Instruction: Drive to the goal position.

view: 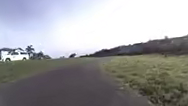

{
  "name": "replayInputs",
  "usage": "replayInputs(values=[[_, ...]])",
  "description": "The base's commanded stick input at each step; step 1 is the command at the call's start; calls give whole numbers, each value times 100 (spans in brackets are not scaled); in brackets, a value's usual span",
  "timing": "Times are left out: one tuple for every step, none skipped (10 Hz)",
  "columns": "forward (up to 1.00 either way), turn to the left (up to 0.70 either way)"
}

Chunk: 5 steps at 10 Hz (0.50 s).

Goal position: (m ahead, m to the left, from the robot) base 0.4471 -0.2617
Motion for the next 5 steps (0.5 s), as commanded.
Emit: replayInputs(values=[[100, 0], [100, 6], [100, 13], [100, 20], [100, 27]])
